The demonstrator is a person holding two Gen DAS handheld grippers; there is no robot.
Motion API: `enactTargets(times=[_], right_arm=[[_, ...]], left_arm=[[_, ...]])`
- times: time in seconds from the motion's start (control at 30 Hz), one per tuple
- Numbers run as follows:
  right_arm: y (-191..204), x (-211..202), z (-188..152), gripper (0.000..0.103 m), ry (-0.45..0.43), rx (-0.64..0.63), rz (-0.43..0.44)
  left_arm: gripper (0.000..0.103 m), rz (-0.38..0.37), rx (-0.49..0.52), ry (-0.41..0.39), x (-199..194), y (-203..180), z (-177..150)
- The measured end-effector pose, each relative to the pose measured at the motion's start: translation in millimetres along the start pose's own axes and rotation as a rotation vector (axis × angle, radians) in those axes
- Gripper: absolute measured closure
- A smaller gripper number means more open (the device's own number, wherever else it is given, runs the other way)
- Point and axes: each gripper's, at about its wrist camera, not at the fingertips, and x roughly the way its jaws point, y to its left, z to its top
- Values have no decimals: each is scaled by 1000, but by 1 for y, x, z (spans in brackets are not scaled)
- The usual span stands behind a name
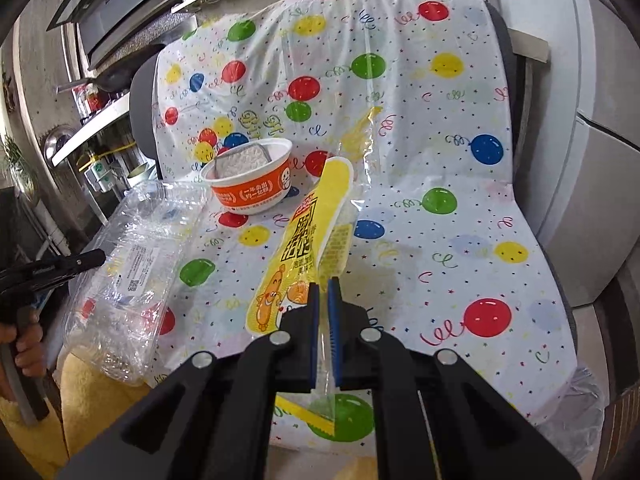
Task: Collect trash
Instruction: 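Carry box and packet over the trash bag and open both grippers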
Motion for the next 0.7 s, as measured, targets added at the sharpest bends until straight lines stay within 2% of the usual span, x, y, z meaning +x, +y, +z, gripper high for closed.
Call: enactTargets(times=[0.1, 0.3, 0.5, 0.7], right_arm=[[-7, -11, -1, 97, -5, 3, -20], [-34, -35, -11, 97, -19, 22, -75], [-78, -59, -27, 97, -38, 81, -133], [-127, -84, -44, 97, -60, 138, -196]], left_arm=[[98, 9, 13, -46, -5, -22, -4], [98, -40, 49, -50, 4, -64, -13], [97, -62, 99, 1, 26, -116, -25], [97, -122, 171, 37, 42, -173, -44]])
